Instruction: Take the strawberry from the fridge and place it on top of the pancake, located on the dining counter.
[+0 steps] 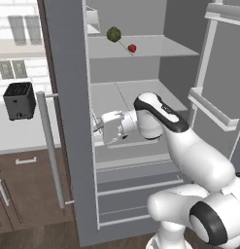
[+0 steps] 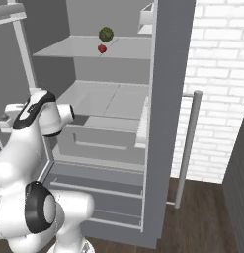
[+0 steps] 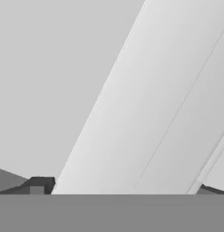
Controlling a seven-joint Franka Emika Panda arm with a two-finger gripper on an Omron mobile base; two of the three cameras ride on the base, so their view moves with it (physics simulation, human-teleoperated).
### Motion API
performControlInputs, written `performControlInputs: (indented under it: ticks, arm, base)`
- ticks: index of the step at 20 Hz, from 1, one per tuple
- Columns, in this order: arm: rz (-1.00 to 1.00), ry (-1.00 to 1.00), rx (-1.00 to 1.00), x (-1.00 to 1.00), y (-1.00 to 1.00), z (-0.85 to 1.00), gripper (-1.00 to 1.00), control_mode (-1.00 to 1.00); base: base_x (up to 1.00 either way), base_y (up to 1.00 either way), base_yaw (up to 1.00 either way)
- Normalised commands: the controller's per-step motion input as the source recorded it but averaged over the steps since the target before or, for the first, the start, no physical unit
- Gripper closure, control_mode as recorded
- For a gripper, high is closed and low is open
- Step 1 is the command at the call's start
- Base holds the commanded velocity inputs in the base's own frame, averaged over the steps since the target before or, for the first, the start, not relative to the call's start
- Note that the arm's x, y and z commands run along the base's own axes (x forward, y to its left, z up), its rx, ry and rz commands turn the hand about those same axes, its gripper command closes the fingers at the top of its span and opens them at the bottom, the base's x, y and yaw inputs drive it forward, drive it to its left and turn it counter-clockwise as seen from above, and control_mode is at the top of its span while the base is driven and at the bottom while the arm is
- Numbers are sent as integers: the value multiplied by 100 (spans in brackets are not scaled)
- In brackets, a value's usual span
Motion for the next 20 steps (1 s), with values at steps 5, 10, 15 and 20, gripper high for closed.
performControlInputs:
  ticks: [5, 10, 15, 20]
  arm:
    - [0, 0, 0, 0, 18, 25, -100, -100]
    - [0, 1, 0, 27, 93, -1, -100, -100]
    - [0, 1, 0, 11, 99, -1, -100, -100]
    - [0, 0, 0, -63, 65, 0, -100, -100]
  base:
    - [0, 0, 0]
    - [0, 0, 0]
    - [0, 0, 0]
    - [0, 0, 0]
